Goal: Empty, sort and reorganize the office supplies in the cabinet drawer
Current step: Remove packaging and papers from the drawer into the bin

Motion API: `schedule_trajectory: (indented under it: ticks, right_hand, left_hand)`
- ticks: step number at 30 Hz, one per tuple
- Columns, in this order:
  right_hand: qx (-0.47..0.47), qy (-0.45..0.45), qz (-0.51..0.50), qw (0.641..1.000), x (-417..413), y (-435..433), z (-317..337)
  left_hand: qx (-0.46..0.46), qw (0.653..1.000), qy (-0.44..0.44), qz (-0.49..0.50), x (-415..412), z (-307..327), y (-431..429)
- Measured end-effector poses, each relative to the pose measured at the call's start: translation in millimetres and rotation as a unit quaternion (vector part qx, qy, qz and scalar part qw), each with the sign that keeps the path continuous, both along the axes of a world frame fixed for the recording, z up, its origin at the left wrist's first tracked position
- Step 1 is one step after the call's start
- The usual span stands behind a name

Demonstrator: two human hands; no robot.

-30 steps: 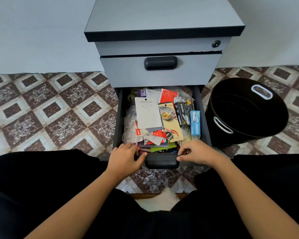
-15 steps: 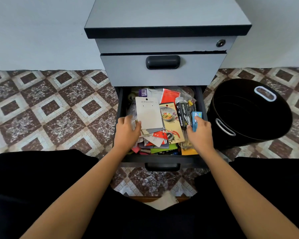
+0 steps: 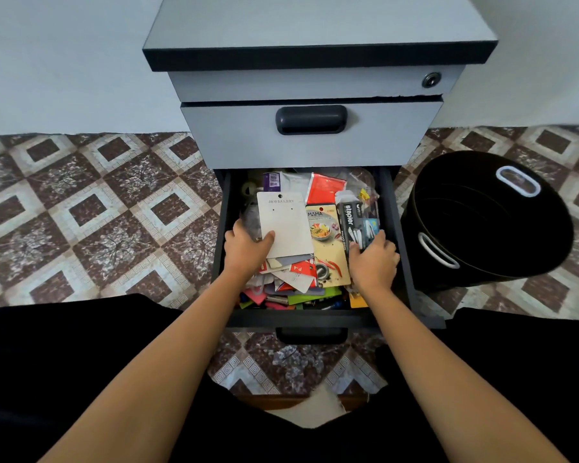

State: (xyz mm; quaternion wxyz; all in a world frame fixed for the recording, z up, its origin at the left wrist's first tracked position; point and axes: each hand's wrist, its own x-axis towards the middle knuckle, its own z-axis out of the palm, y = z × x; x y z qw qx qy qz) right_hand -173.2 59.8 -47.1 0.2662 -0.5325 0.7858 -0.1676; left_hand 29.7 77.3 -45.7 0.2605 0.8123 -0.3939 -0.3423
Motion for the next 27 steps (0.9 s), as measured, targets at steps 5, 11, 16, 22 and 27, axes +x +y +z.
schedule_trajectory:
  ticks: [5,11,16,22,27]
  right_hand:
    - [0.018,0.013,0.018,1.0,-6,-10,-3]
    - [0.023,-0.129,0.036,0.991,-7,-12,-7]
    - [0.021,-0.174,0.052,0.983,-2,-14,-7]
    - [0.036,-0.152,0.061,0.986,2,-19,-7]
    - [0.031,-0.113,0.059,0.991,2,-16,-4]
  left_hand:
    - [0.025,0.999,-0.011,-0.02,1,0,-6]
    - [-0.005,0.999,0.025,-0.024,5,0,-9]
    - [-0.015,0.997,0.064,-0.042,9,3,-12]
    - [-0.03,0.985,0.168,0.013,5,-1,-9]
    - [0.011,0.992,0.129,0.007,5,-4,-11]
